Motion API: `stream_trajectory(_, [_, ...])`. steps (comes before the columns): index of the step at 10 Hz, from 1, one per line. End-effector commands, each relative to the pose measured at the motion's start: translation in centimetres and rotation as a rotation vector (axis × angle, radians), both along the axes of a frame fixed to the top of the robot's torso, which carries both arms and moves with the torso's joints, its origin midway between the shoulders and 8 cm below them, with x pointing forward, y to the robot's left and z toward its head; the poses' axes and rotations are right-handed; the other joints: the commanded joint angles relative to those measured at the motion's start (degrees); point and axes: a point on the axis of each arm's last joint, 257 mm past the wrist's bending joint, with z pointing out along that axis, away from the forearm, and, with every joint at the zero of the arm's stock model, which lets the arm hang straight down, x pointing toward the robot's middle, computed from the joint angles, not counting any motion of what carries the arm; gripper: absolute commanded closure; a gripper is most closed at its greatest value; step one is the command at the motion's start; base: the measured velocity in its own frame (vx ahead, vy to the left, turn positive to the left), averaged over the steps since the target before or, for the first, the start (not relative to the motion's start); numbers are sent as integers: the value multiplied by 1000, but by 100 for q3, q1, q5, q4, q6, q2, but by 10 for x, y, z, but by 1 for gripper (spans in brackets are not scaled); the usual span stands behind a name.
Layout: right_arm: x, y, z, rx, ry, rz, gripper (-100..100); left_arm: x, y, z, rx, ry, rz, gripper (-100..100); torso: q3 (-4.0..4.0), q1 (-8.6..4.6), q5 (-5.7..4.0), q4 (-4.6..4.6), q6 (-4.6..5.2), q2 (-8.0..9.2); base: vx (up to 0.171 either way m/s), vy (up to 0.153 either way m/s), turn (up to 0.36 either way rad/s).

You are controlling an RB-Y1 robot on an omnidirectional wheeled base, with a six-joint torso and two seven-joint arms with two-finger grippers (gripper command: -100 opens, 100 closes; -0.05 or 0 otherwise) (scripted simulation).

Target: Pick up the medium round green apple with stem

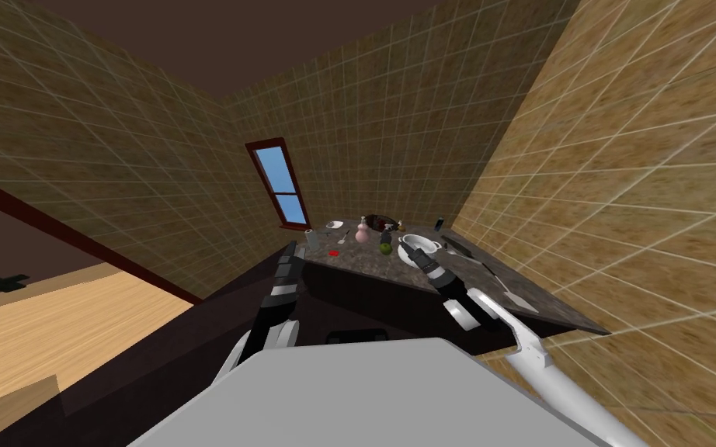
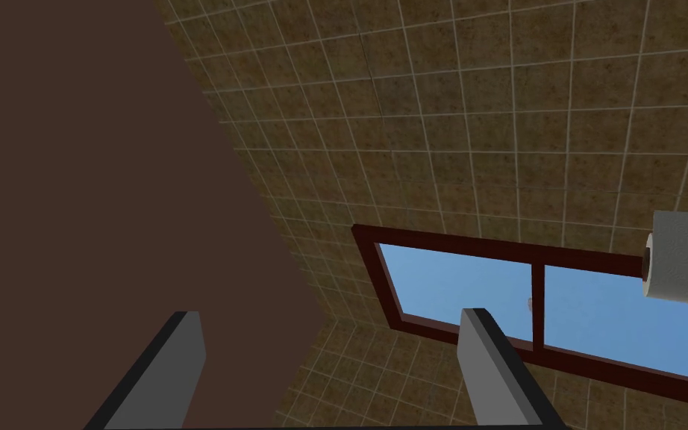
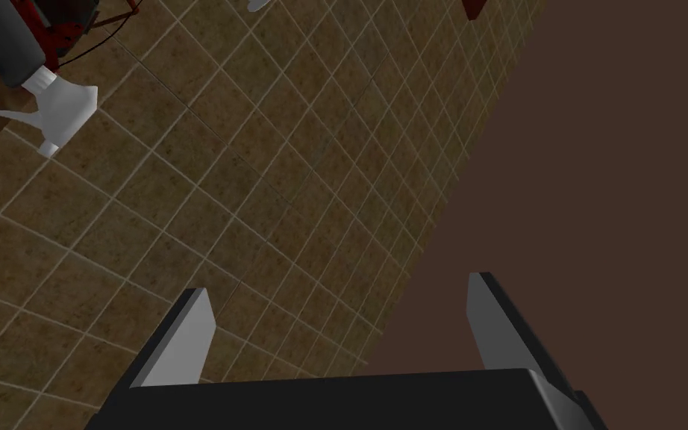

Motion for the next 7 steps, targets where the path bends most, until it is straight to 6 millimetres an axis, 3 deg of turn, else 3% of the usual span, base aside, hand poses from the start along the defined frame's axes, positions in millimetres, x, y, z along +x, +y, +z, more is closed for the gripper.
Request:
stream_trajectory(1, [1,-1,-6,-66,7,3,-100,0,0,0,0,0,0,0,0,0,0,0,0,0,-1,92,26])
stream_trajectory(4, [9,-17,-31,-240,32,-10,-100,0,0,0,0,0,0,0,-2,-13,-2,-1,1,-4,12,77,62])
stream_trajectory(5, [9,-17,-31,-248,33,-7,-100,0,0,0,0,0,0,0,0,-13,-2,0,0,0,2,64,41])
stream_trajectory(7, [14,-38,-58,-420,59,-24,-100,0,0,0,0,0,0,0,-1,-11,-2,0,0,-3,13,109,129])
